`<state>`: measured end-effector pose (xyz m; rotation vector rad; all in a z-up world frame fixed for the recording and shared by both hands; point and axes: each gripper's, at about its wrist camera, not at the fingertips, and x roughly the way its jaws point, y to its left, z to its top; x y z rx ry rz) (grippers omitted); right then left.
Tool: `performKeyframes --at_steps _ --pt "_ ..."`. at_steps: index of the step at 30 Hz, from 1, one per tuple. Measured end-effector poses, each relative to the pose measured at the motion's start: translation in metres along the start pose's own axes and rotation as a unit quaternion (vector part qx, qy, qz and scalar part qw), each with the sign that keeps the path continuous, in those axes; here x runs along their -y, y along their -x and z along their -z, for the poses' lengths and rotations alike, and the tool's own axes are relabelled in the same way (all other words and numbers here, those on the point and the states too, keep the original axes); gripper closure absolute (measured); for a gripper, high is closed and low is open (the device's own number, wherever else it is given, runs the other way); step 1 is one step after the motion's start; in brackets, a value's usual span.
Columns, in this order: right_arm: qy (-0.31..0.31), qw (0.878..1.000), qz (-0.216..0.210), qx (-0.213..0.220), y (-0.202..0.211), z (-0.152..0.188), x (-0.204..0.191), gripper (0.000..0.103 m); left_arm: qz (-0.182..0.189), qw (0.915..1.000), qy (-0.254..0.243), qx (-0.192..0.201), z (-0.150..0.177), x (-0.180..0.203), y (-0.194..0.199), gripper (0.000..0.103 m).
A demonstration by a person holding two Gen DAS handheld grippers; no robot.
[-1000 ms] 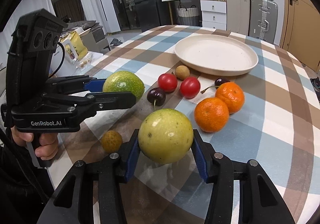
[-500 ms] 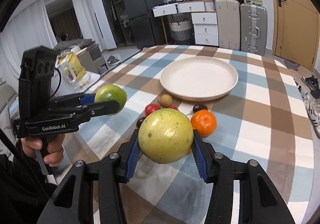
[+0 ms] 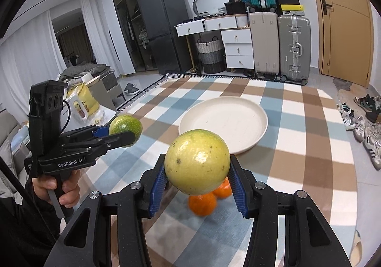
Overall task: Organize fruits
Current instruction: 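Carry both fruits onto the white plate and open both grippers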
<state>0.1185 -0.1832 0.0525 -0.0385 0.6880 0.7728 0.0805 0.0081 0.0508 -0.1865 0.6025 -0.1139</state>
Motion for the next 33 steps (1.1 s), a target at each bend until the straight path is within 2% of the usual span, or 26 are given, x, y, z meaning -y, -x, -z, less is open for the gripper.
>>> performKeyframes --at_steps 5,18,33 --pt "0.000 1.000 0.003 -0.001 -0.010 -0.009 0.005 0.053 -0.005 1.0000 -0.003 0.003 -0.012 0.000 -0.013 0.057" --pt "-0.019 1.000 0.009 -0.022 -0.065 -0.023 0.025 0.053 -0.013 0.9997 -0.005 -0.018 -0.031 -0.007 -0.081 0.057" --pt "-0.014 0.998 0.024 -0.058 -0.124 -0.024 0.040 0.053 -0.020 0.9984 -0.025 -0.047 -0.035 -0.004 -0.147 0.057"
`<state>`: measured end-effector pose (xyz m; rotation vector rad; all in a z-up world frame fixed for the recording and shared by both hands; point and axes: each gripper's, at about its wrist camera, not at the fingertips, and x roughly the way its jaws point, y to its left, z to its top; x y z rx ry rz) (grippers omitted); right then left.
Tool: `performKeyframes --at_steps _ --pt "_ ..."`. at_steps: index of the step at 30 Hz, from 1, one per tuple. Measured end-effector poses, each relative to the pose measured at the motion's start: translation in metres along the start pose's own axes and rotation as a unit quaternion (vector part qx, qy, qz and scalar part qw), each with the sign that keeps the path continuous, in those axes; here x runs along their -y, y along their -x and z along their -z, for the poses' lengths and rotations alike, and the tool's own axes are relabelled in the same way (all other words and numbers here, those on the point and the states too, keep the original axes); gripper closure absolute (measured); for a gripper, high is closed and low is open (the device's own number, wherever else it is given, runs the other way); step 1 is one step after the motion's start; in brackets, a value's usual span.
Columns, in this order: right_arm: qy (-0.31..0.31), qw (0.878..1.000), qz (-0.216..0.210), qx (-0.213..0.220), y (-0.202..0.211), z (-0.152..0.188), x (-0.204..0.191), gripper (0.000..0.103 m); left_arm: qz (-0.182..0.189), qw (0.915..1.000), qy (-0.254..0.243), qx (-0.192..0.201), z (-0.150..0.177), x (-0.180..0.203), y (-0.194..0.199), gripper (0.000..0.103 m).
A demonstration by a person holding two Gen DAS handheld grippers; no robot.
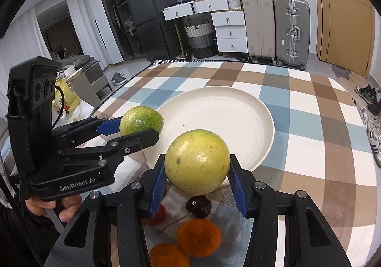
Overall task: Organize fruits
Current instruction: 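Carry both fruits onto the white plate and open both grippers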
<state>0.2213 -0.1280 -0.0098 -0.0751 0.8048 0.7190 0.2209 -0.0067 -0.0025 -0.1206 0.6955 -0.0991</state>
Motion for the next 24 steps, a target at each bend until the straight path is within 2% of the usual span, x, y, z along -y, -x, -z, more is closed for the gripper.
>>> performKeyframes --at_steps 11,24 --pt "-0.003 1.000 0.019 -0.013 -0.025 -0.001 0.012 0.053 -0.006 0.9998 0.001 -0.017 -0.003 -0.001 -0.030 0.057" --pt "-0.002 0.999 0.039 -0.026 -0.039 -0.006 0.017 0.052 -0.010 0.9989 0.019 -0.041 0.000 -0.010 -0.047 0.057"
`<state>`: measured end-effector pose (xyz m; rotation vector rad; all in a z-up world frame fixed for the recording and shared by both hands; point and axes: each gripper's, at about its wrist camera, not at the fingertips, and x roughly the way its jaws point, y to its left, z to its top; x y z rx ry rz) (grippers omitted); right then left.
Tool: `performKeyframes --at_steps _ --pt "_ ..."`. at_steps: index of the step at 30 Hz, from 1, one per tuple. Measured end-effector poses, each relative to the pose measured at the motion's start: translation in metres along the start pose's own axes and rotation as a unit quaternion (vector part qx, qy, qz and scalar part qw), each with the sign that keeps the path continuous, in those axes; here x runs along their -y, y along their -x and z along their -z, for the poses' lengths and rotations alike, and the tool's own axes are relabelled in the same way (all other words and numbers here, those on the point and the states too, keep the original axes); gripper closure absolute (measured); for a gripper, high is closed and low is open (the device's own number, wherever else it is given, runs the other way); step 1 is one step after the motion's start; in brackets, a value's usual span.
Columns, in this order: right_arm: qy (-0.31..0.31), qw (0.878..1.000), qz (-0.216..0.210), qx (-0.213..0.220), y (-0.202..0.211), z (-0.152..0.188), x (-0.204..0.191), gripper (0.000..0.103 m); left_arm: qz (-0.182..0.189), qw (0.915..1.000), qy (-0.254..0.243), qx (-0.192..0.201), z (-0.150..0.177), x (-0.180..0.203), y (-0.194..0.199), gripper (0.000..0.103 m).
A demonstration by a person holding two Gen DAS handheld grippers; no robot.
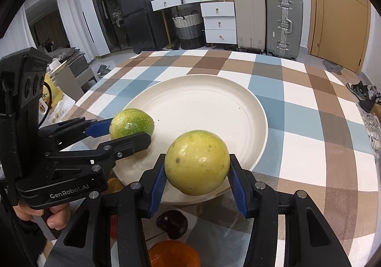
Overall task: Organize fruits
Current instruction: 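Carry both fruits onto the white plate and open both grippers, then withdraw both grippers from the plate toward the remaining fruits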
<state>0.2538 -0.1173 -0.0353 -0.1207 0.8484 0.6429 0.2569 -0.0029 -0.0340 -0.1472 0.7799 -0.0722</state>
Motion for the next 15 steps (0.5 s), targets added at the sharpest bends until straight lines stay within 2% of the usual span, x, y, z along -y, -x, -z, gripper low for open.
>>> performKeyframes --at_steps 2,4,6,8,9,10,11,15 --pt "0.003 1.000 0.001 0.009 0.003 -0.002 0.000 0.051 0.003 1.0000 0.003 0.000 0.000 -0.001 0.001 0.057" --pt "0.009 1.000 0.009 0.018 0.008 -0.003 -0.002 0.042 0.004 0.9999 0.005 0.010 -0.001 -0.002 0.005 0.057" --pt "0.011 1.000 0.006 0.024 0.013 -0.005 -0.003 0.038 0.008 0.9999 0.006 0.014 -0.003 -0.002 0.010 0.052" --pt "0.012 1.000 0.011 0.027 0.017 -0.006 -0.003 0.036 0.008 0.9997 0.011 0.019 -0.003 -0.003 0.015 0.040" --pt "0.011 0.999 0.014 0.032 0.020 -0.006 -0.003 0.030 0.007 0.9997 0.013 0.022 -0.003 -0.003 0.018 0.037" --pt "0.009 0.999 0.017 0.037 0.024 -0.006 -0.003 0.023 0.006 0.9996 0.015 0.024 -0.002 -0.004 0.022 0.029" --pt "0.008 0.999 0.017 0.041 0.028 -0.006 -0.002 0.020 0.002 0.9995 0.016 0.026 -0.003 -0.004 0.025 0.019" --pt "0.004 0.999 0.016 0.045 0.040 -0.004 -0.002 0.007 -0.010 0.9990 0.026 0.036 -0.002 -0.007 0.039 0.009"
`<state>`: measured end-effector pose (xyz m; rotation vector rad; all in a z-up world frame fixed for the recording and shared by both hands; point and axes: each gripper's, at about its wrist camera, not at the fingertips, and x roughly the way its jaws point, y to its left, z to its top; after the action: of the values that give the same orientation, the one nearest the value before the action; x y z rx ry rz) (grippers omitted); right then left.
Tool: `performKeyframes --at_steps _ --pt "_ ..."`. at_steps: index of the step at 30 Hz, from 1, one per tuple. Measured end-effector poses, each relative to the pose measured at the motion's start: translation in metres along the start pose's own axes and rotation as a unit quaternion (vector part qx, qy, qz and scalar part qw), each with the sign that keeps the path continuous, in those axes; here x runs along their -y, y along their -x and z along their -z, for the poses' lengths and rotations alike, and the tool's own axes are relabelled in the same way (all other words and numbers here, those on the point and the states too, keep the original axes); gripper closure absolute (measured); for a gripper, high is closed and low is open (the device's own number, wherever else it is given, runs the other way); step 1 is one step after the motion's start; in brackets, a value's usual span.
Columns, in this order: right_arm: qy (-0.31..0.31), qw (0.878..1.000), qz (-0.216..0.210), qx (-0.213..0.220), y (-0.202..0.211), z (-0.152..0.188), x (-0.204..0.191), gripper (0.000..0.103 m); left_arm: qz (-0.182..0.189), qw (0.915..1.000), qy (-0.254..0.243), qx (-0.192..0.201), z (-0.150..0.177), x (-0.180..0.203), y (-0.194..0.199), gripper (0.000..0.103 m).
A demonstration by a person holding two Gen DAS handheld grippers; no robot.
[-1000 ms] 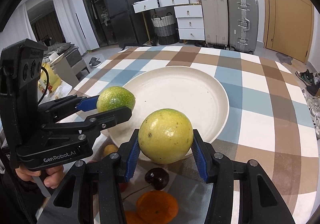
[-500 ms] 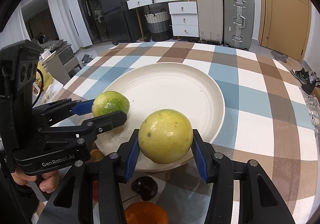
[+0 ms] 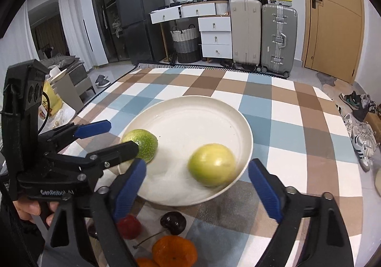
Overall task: Organize fruits
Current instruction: 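Withdraw both grippers from the plate toward the remaining fruits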
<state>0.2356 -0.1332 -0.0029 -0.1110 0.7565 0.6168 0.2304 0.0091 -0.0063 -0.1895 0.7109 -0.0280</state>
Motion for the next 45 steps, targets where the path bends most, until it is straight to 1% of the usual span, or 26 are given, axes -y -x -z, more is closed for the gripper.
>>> performKeyframes --at_steps 1,4,9,18,27,33,41,45 --pt "-0.001 1.000 0.003 0.001 0.003 0.001 0.000 0.003 -0.001 1.0000 0.004 0.000 0.001 -0.001 0.003 0.001" --pt "-0.006 1.000 0.011 -0.005 0.010 0.004 0.000 0.001 -0.003 0.9999 0.008 0.009 0.003 -0.004 0.014 0.001" --pt "-0.015 1.000 0.009 -0.001 0.024 0.010 0.001 0.000 -0.018 0.9998 -0.003 0.006 0.013 -0.003 0.030 0.001" --pt "-0.027 1.000 0.009 0.002 0.048 0.025 -0.002 0.000 -0.025 0.9996 -0.013 0.008 0.033 -0.002 0.064 0.001" --pt "-0.031 0.999 0.011 -0.015 0.060 0.046 -0.009 0.000 -0.033 0.9993 -0.019 -0.004 0.063 -0.002 0.091 0.001" --pt "-0.043 0.999 0.010 -0.032 0.062 0.067 -0.012 0.000 -0.038 0.9988 -0.027 -0.016 0.082 0.001 0.096 0.001" --pt "-0.059 0.997 0.008 -0.044 0.061 0.086 -0.010 0.000 -0.031 0.9989 -0.012 -0.034 0.098 -0.001 0.091 0.001" --pt "-0.060 0.996 0.021 -0.056 0.056 0.093 -0.012 0.000 -0.039 0.9980 -0.023 -0.043 0.103 0.004 0.085 0.001"
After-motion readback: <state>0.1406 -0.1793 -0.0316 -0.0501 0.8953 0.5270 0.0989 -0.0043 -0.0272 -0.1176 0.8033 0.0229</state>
